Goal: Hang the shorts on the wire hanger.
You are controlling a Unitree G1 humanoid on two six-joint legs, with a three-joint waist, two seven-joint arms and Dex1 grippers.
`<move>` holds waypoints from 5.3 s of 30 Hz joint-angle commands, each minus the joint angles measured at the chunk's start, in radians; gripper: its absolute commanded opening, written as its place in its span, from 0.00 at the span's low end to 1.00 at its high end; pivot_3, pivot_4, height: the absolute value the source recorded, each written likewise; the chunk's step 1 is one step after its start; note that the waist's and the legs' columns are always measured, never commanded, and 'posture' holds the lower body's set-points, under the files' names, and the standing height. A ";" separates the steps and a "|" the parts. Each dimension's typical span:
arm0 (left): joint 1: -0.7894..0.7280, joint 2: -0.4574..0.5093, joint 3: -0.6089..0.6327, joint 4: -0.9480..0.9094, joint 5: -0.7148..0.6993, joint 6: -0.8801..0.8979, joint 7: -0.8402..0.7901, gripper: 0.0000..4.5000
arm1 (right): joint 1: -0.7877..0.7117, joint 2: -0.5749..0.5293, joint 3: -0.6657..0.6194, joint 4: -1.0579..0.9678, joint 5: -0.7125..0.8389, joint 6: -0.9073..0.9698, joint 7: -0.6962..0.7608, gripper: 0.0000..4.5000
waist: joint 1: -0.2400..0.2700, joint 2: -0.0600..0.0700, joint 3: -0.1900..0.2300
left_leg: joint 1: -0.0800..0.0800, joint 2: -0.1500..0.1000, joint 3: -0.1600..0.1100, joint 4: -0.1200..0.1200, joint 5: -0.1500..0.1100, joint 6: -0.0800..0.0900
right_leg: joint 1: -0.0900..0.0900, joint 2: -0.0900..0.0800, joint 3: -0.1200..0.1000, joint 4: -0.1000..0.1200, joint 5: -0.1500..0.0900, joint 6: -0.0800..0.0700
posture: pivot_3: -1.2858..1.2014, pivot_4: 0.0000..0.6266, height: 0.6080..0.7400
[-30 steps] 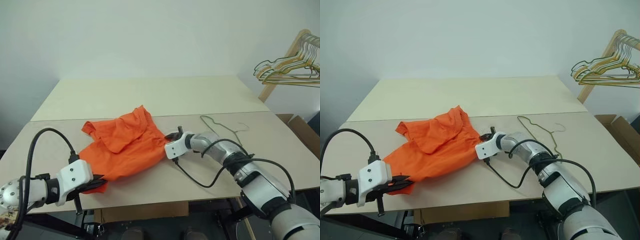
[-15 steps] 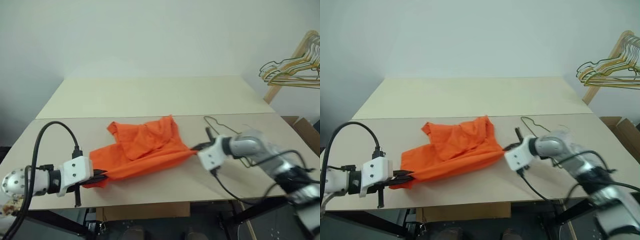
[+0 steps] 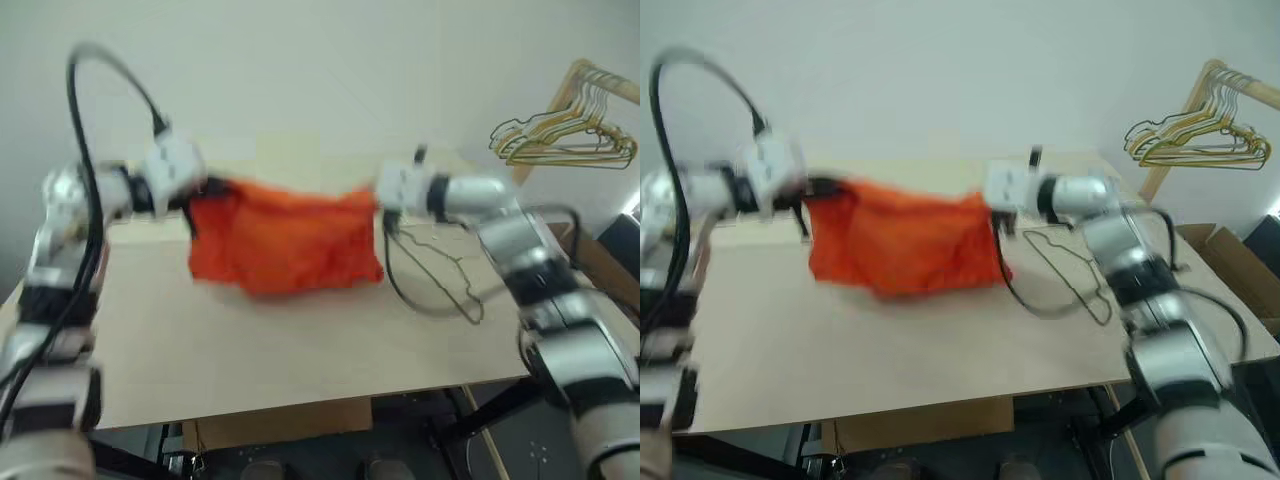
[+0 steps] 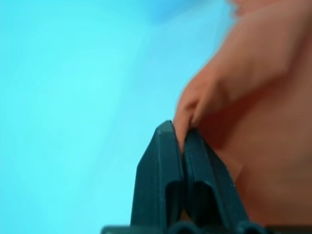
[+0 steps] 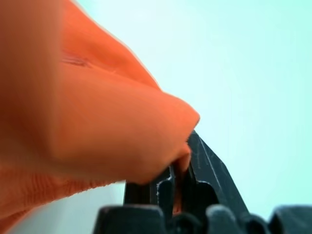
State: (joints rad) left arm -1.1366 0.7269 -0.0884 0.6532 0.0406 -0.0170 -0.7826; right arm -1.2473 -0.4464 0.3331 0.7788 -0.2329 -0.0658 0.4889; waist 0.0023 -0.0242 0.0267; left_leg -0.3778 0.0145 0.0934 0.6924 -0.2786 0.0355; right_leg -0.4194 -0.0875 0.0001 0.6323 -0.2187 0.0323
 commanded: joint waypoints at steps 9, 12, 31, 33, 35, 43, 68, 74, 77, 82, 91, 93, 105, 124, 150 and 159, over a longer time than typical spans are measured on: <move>-0.535 -0.082 -0.085 0.627 0.337 -0.410 0.982 0.00 | -0.298 0.084 -0.157 0.483 -0.074 -0.329 -0.788 0.00 | -0.020 -0.001 -0.001 | -0.015 -0.003 0.002 -0.031 0.001 -0.006 | -0.024 -0.010 -0.041 -0.010 0.001 -0.001 | 0.55 0.00 1.00; -0.413 -0.077 -0.088 0.598 0.309 -0.575 0.799 0.00 | -0.202 0.064 -0.112 0.486 -0.120 -0.401 -0.682 0.00 | -0.029 0.000 -0.002 | -0.013 -0.001 0.005 -0.032 0.001 -0.007 | -0.017 -0.010 -0.049 -0.022 0.000 0.000 | 0.55 0.00 1.00; 1.138 0.520 0.182 -0.835 -0.372 -0.144 -0.370 0.00 | 0.274 -0.150 0.194 0.305 -0.283 -0.968 0.076 0.00 | -0.093 0.006 0.001 | 0.009 0.005 0.007 -0.013 -0.006 0.008 | -0.001 -0.013 -0.033 -0.006 0.001 -0.005 | 0.55 0.00 1.00; 1.250 0.566 0.241 -0.918 -0.371 -0.110 -0.422 0.00 | 0.289 -0.165 0.204 0.282 -0.308 -0.967 0.080 0.00 | -0.074 0.006 0.001 | 0.014 0.004 0.009 -0.011 -0.007 0.011 | 0.002 -0.014 -0.030 -0.003 0.002 -0.006 | 0.55 0.00 1.00; 1.343 0.573 0.296 -1.000 -0.377 -0.079 -0.455 0.00 | 0.302 -0.181 0.209 0.255 -0.327 -0.964 0.080 0.00 | -0.052 0.006 0.001 | 0.018 0.004 0.013 -0.011 -0.005 0.013 | 0.004 -0.015 -0.026 -0.001 0.002 -0.006 | 0.55 0.00 1.00; 1.544 0.515 0.362 -1.256 -0.338 0.091 -0.438 0.00 | 0.417 -0.287 0.219 0.102 -0.339 -0.991 0.125 0.00 | -0.014 0.006 0.001 | 0.025 0.004 0.016 -0.012 -0.004 0.011 | 0.011 -0.015 -0.024 -0.003 -0.001 -0.012 | 0.55 0.00 1.00; 1.371 0.433 0.489 -1.131 -0.446 0.125 -0.564 0.99 | 1.108 -0.732 -0.139 -0.881 0.480 -0.190 0.440 1.00 | 0.009 0.006 0.001 | 0.027 0.007 0.017 -0.011 -0.007 0.016 | 0.013 -0.015 -0.024 -0.005 -0.007 -0.007 | 0.54 0.00 1.00; 1.081 0.312 0.400 -1.129 -0.644 0.382 -0.373 0.99 | 1.073 -0.663 -0.307 -1.009 0.596 0.541 0.195 1.00 | 0.011 0.005 0.000 | 0.026 0.008 0.017 -0.011 -0.008 0.016 | 0.013 -0.014 -0.024 -0.005 -0.003 -0.010 | 0.53 0.00 1.00; 0.992 0.262 0.341 -1.154 -0.700 0.462 -0.323 0.99 | 0.966 -0.611 -0.273 -0.981 0.579 0.919 0.093 1.00 | 0.008 0.004 0.000 | 0.024 0.007 0.017 -0.011 -0.008 0.016 | 0.011 -0.014 -0.024 -0.005 0.001 -0.008 | 0.52 0.00 1.00; 0.912 0.209 0.265 -1.161 -0.721 0.501 -0.304 0.99 | 0.828 -0.463 -0.281 -0.813 0.516 1.120 -0.035 1.00 | 0.002 0.004 0.000 | 0.023 0.006 0.018 -0.011 -0.009 0.015 | 0.010 -0.012 -0.022 -0.007 0.001 -0.008 | 0.51 0.00 1.00; 0.870 0.182 0.205 -1.133 -0.695 0.480 -0.328 1.00 | 0.656 -0.336 -0.245 -0.443 0.442 1.163 -0.031 0.96 | -0.026 0.004 0.000 | 0.023 0.003 0.018 -0.011 -0.009 0.016 | 0.010 -0.010 -0.019 -0.008 0.001 -0.007 | 0.51 0.00 1.00; 0.872 0.182 0.205 -1.133 -0.696 0.480 -0.331 1.00 | 0.633 -0.327 -0.232 -0.398 0.434 1.158 -0.005 0.87 | -0.031 0.004 0.000 | 0.023 0.003 0.018 -0.011 -0.009 0.016 | 0.010 -0.010 -0.019 -0.007 0.001 -0.007 | 0.51 0.00 1.00; 0.910 0.190 0.224 -1.149 -0.696 0.472 -0.343 1.00 | 0.542 -0.258 -0.329 -0.299 0.465 1.351 0.013 0.01 | -0.044 0.004 0.000 | 0.024 0.004 0.018 -0.011 -0.009 0.016 | 0.011 -0.009 -0.018 -0.007 0.002 -0.006 | 0.51 0.00 1.00; 0.761 0.137 0.175 -1.027 -0.635 0.459 -0.313 1.00 | 0.486 -0.009 -0.707 -0.764 0.487 1.285 -0.257 0.01 | -0.046 0.006 0.000 | 0.009 0.002 0.019 -0.011 -0.005 0.009 | -0.005 -0.009 -0.016 -0.006 0.003 -0.005 | 0.51 0.00 1.00; 0.412 0.014 0.036 -0.487 -0.414 0.326 -0.447 1.00 | 0.660 -0.346 -0.346 -0.903 0.278 -0.073 0.172 0.01 | -0.067 0.005 0.000 | 0.009 0.003 0.020 -0.006 -0.008 0.015 | -0.004 -0.009 -0.016 -0.007 0.004 -0.002 | 0.50 0.00 1.00; 0.389 -0.006 0.000 -0.411 -0.374 0.295 -0.527 1.00 | 0.635 -0.342 -0.377 -0.962 0.333 0.001 0.195 0.01 | -0.068 0.005 0.000 | 0.006 0.004 0.020 0.002 -0.012 0.021 | -0.003 -0.009 -0.016 -0.006 0.004 -0.002 | 0.49 0.00 1.00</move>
State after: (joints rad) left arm -0.7145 0.7190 -0.0956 0.2383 -0.3355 0.3009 -1.2907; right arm -0.5795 -0.7883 0.0090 -0.1494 0.0701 -0.0768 0.6860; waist -0.0654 -0.0196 0.0269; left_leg -0.3714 0.0187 0.1136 0.6950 -0.2911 0.0563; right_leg -0.4229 -0.0966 -0.0162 0.6267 -0.2146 0.0307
